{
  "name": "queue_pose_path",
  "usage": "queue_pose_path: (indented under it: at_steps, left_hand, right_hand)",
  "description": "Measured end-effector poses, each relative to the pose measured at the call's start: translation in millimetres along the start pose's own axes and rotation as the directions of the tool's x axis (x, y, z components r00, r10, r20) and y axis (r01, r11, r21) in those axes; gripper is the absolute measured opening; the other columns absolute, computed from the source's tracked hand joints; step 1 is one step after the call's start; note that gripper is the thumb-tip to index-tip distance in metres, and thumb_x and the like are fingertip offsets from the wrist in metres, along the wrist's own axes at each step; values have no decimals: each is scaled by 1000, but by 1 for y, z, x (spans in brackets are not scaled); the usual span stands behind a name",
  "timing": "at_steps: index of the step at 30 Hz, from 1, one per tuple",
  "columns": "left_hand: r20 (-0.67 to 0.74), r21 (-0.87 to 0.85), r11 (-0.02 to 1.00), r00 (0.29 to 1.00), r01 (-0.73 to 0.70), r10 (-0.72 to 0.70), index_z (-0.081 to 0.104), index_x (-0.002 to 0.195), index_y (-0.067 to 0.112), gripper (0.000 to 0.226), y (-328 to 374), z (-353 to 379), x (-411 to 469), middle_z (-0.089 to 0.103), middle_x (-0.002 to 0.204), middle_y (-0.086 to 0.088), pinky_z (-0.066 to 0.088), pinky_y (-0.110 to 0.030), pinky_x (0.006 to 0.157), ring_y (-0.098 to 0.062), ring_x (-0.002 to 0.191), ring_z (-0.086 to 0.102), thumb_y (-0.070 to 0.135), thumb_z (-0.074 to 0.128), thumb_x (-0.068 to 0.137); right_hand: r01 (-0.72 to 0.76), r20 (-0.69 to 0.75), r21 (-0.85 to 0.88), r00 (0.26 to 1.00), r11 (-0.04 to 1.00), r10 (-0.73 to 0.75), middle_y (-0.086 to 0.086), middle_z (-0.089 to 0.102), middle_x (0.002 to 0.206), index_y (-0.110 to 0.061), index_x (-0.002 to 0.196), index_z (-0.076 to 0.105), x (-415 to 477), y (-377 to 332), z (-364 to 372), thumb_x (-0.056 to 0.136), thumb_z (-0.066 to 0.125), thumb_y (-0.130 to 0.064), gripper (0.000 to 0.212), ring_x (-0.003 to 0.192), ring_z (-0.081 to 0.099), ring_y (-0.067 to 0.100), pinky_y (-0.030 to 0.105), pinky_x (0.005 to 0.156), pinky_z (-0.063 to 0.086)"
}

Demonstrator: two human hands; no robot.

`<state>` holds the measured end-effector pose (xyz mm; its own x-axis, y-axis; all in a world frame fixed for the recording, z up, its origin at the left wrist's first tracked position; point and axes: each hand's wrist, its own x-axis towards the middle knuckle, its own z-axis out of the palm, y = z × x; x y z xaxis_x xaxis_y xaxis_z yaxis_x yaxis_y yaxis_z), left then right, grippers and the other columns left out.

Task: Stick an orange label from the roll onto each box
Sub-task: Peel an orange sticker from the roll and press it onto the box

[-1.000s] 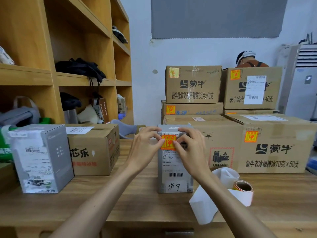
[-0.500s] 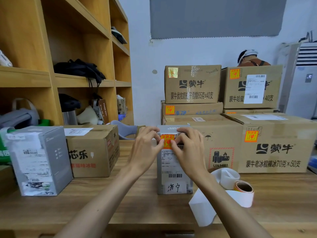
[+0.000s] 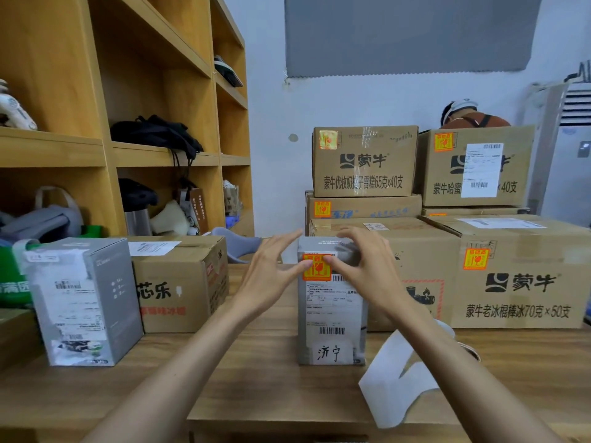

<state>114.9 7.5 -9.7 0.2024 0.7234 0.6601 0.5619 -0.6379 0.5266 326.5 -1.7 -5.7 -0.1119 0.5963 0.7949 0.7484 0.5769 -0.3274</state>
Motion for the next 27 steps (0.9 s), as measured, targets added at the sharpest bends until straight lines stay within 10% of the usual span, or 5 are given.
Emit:
queue_pose_path:
  at_steps: [8,27]
  left_hand:
    - [27,-138,988,998,68,-65,71,117,27,34,-9,3,17,60,121,22,39,-14,90,21,112,47,43,73,87]
    - [87,-167,986,996,17,-2,61,127,37,44,-24,6,7,53,137,25,43,-24,97,0,122,52,40,76,86]
  right_hand:
    - [-102,63,270,994,957,89,-23,59,107,-35,97,66,6,21,9,72,63,-73,46,109,53,7,47,92,50]
    - [62,84,65,994,996,-67,-19,58,114,-29,110,59,1,25,9,80,60,-68,49,106,49,5,41,92,44]
